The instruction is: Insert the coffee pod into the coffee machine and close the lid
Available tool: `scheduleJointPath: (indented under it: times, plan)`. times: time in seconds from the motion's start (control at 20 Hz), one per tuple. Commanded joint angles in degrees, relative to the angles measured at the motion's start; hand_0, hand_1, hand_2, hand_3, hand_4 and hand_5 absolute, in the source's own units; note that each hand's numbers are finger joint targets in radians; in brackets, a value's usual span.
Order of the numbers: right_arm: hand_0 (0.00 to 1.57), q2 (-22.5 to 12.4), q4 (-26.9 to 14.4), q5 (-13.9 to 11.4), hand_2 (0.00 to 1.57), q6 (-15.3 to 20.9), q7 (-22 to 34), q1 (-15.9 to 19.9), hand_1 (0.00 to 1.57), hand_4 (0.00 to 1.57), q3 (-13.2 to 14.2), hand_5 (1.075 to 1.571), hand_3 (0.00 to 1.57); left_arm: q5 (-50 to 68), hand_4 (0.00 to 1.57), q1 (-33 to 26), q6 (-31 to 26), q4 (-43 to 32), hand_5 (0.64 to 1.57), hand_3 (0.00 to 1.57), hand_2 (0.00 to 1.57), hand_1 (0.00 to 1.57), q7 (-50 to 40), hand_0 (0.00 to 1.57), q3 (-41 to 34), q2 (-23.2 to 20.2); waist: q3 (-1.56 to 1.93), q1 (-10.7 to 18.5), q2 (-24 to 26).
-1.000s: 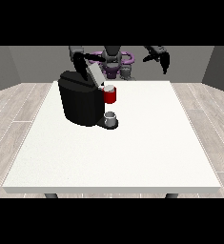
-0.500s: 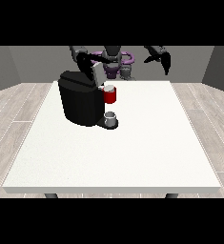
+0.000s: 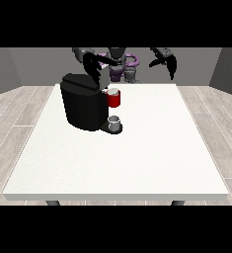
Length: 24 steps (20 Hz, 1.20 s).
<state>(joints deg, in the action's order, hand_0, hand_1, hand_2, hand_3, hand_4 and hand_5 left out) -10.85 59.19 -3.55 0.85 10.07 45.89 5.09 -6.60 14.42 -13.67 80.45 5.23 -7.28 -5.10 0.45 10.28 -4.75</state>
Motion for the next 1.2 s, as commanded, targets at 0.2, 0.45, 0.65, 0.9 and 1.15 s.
scheduleJointPath:
  times: [0.2,0.45,0.65,0.9,1.15]
  plan:
    - [0.00,2.0,3.2,-4.3,0.00,0.7,2.1,6.7,0.00,0.09,-5.0,1.571,0.00,-0.2,0.36,1.7,-1.0,-0.6,1.571,0.00,0.00,0.00,0.3,0.00,1.6,0.5,-0.51,5.8,-0.1]
    - [0.00,-0.3,4.9,-5.9,0.00,2.2,3.7,11.4,0.00,0.26,-3.8,1.571,0.00,-1.1,0.44,4.5,-0.1,-1.0,1.571,0.00,0.00,0.00,2.2,0.00,2.3,1.0,-0.52,8.9,-4.6]
    - [0.00,-1.1,6.0,-5.7,0.00,2.3,5.1,10.5,0.00,0.10,-2.5,1.571,0.00,-1.0,0.40,4.8,-0.7,0.0,1.571,0.00,0.00,0.00,1.2,0.00,3.6,1.8,-0.42,11.8,-5.5]
    - [0.00,-4.1,9.8,-7.4,0.00,2.1,9.3,10.7,0.00,0.00,-2.4,1.571,0.00,0.7,0.44,5.8,-3.6,0.6,1.571,0.00,0.00,0.00,2.4,0.00,4.5,1.8,-0.45,16.4,-7.3]
    - [0.00,-7.0,14.1,-7.8,0.00,1.1,13.8,12.3,0.00,0.00,-1.4,1.571,0.00,-0.3,0.43,9.6,-3.7,0.2,1.571,0.00,0.00,0.00,1.9,0.00,5.2,1.3,-0.37,18.8,-10.7]
